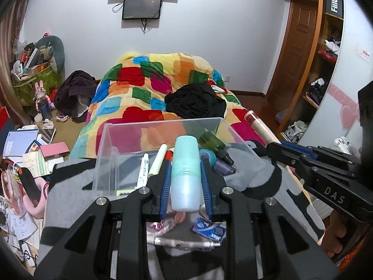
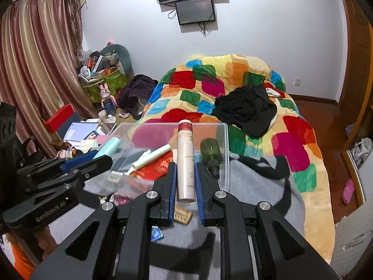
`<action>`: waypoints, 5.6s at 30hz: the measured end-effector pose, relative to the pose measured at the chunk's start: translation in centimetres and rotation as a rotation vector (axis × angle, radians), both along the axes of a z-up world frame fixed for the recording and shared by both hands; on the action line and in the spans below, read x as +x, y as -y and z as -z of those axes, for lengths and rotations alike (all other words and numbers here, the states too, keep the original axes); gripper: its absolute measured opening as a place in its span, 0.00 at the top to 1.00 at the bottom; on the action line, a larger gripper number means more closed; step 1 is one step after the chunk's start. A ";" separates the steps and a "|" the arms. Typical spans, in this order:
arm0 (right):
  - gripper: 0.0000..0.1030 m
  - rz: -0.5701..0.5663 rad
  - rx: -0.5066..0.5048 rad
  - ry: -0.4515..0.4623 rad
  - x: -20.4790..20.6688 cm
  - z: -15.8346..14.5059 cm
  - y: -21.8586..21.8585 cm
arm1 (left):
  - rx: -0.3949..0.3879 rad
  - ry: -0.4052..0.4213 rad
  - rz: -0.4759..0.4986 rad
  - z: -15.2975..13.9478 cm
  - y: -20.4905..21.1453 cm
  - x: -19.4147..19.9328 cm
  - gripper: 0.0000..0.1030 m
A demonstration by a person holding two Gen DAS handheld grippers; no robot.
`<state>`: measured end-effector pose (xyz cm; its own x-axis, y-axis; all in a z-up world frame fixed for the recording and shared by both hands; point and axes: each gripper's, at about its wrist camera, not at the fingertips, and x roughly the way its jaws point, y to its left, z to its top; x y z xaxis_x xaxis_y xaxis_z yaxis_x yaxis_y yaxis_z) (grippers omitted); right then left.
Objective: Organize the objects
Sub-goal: 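Lower both tubes into the clear box and open both grippers, then grasp the white pen with the left gripper while the right grasps the blue Max box, then carry the pen and Max box into the clear box and release both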
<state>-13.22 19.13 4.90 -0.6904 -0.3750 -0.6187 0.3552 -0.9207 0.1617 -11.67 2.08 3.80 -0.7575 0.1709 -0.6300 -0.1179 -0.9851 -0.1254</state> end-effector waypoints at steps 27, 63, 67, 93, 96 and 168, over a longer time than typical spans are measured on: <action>0.86 -0.039 0.066 0.217 -7.6 7.0 1.8 | 0.064 0.219 0.061 4.7 -0.9 -6.2 0.76; 0.58 -0.299 0.043 0.309 3.5 11.0 4.9 | 0.012 0.256 -0.137 7.8 5.9 3.6 0.36; 0.60 -0.348 0.012 0.313 4.3 10.9 5.8 | 0.024 0.269 -0.151 8.2 6.3 4.2 0.36; 0.60 -0.271 0.163 0.262 2.0 11.1 6.1 | -0.082 0.299 -0.165 9.5 4.7 6.4 0.81; 0.60 -0.266 0.196 0.242 2.1 11.2 6.7 | -0.057 0.289 -0.146 9.5 5.3 7.7 0.86; 0.76 -0.134 0.092 0.237 -8.0 6.7 7.2 | 0.023 0.229 -0.030 3.5 6.0 -4.5 0.88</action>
<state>-21.19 11.91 -1.81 -0.4706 -0.3883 -0.7923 0.4374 -0.8825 0.1727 -16.18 -3.91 0.32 -0.6002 0.1666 -0.7823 -0.0548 -0.9843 -0.1676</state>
